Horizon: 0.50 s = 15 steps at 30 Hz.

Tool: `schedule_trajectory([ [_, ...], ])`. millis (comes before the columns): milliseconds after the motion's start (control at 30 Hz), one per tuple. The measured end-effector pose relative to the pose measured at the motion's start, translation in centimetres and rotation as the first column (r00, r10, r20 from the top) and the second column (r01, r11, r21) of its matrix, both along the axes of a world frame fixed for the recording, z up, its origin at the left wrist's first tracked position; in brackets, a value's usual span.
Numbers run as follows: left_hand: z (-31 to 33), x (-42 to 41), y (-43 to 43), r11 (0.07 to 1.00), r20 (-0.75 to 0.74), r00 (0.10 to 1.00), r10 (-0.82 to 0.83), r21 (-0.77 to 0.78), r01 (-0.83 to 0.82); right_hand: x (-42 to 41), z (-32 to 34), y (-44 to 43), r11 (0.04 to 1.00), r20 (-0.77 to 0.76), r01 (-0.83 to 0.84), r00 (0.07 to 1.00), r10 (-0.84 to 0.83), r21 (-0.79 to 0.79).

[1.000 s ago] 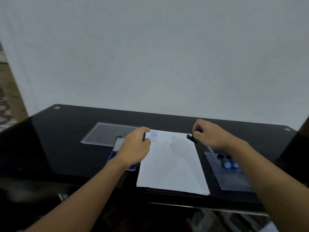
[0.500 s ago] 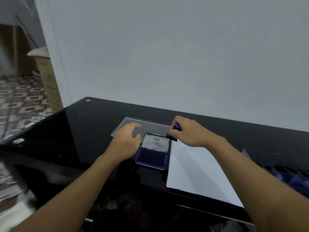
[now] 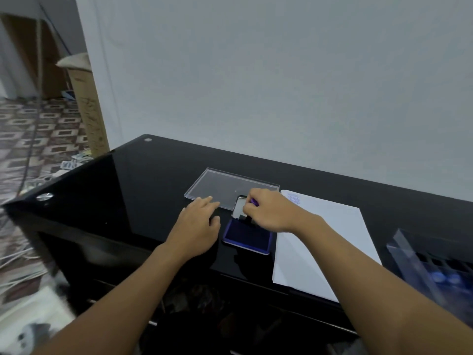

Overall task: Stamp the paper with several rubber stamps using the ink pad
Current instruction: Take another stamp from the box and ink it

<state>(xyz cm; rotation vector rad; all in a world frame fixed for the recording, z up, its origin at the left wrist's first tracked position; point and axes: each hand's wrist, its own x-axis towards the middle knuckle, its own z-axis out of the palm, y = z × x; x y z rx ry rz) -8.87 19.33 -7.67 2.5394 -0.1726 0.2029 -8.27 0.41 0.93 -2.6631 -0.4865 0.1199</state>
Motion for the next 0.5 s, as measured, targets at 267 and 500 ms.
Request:
schedule_trajectory([
  [267,-1.6,-0.2,0.3,0.986,0.004,1.000,0.007,0.169,-0.007,0.5,-1.5,1.5,0.995,0.029,-0.064,0.997,0.067,-0.070],
  [500,-1.7,-0.5,0.2,0.980,0.018,1.000,0.016,0.200,-0.019,0.5,-2.4,1.9,0.991,0.039,-0.101,0.994,0.105,-0.092],
])
